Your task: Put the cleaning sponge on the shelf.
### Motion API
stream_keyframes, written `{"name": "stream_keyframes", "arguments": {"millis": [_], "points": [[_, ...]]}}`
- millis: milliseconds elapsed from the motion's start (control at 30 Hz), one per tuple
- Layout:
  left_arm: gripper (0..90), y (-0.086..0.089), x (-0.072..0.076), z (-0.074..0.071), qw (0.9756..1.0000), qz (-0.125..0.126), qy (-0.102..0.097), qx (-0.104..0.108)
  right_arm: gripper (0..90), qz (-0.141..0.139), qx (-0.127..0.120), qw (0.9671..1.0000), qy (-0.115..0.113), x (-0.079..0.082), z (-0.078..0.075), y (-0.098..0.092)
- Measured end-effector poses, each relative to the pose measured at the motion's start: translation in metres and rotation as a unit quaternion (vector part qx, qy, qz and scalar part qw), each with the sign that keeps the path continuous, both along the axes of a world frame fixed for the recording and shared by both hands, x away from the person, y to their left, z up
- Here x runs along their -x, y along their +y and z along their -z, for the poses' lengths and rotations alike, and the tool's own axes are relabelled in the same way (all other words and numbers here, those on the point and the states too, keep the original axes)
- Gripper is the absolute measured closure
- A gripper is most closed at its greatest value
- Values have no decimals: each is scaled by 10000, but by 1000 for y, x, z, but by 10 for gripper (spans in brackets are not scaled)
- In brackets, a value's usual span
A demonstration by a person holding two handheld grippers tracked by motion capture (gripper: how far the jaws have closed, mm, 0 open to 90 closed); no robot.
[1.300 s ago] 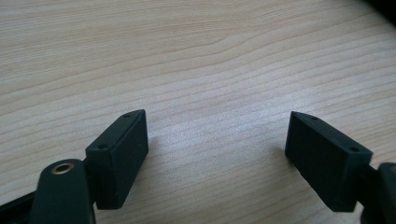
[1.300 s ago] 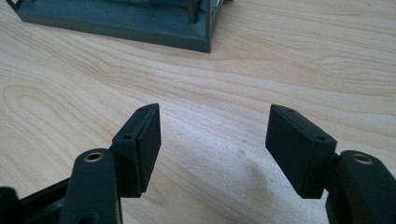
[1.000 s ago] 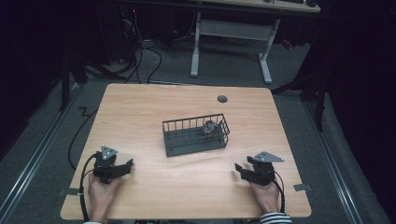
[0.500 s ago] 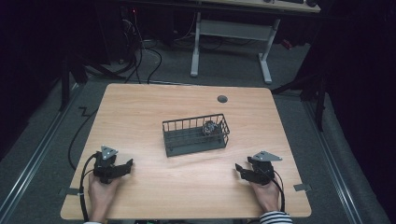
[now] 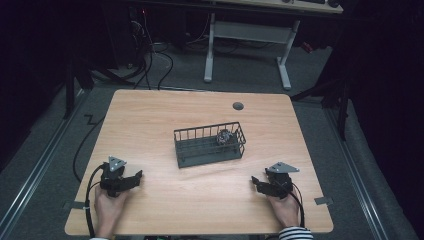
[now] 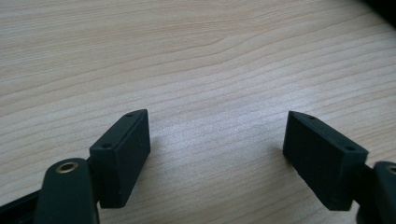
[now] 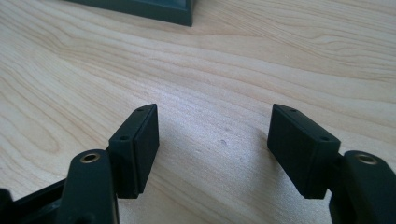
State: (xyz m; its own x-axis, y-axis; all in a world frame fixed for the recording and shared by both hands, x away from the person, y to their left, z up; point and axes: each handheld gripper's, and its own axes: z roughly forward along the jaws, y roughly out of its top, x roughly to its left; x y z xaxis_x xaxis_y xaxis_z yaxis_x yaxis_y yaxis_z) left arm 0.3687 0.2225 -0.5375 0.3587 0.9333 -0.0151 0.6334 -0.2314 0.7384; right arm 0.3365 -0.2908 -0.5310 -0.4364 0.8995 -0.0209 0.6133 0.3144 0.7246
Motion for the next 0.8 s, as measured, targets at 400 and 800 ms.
{"name": "stream_keyframes", "arguments": {"millis": [400,800], "points": [[243,0,0,0,10000,5,-6,10,314,1,-8,10000,16,0,0,0],[238,0,0,0,10000,7,-4,4,314,2,-7,10000,15,0,0,0]]}}
